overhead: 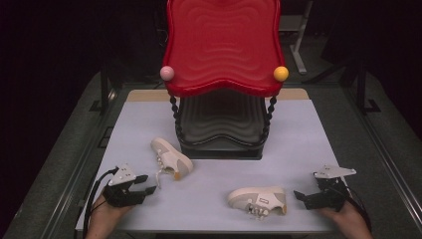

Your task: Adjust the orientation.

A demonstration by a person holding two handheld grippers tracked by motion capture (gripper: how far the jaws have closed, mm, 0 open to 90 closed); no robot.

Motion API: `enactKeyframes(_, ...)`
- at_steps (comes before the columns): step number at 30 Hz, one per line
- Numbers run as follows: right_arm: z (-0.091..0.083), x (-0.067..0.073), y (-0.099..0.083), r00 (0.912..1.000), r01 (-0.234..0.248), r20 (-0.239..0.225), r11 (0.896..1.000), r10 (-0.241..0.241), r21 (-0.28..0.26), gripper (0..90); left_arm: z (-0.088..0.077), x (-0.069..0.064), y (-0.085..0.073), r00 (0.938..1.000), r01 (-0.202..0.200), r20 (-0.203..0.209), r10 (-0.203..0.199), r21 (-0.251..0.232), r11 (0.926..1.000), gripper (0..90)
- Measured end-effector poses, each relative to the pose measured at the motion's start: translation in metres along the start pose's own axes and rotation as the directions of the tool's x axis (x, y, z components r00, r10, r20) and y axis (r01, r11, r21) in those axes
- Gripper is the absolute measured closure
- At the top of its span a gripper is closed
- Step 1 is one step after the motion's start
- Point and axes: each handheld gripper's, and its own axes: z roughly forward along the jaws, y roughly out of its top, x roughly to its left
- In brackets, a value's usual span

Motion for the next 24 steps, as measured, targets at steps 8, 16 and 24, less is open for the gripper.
enactKeyframes(8, 0.000, 0.000, 0.000, 1.0000, 0.001, -0.001, 1.000, -0.001, -0.001, 0.0, -0.012, 0.030, 0.027, 0.9941, 0.097, -0.043, -0.099, -0.040, 0.9944, 89.9)
enactKeyframes(16, 0.000, 0.000, 0.000, 1.0000, 0.000, -0.001, 1.000, 0.000, -0.001, 0.0, -0.001, 0.067, 0.055, 0.9880, 0.103, -0.104, -0.113, -0.098, 0.9898, 89.9)
enactKeyframes(24, 0.000, 0.000, 0.000, 1.0000, 0.000, -0.001, 1.000, 0.000, -0.001, 0.0, 0.024, 0.092, 0.069, 0.9839, 0.108, -0.132, -0.120, -0.101, 0.9890, 89.9)
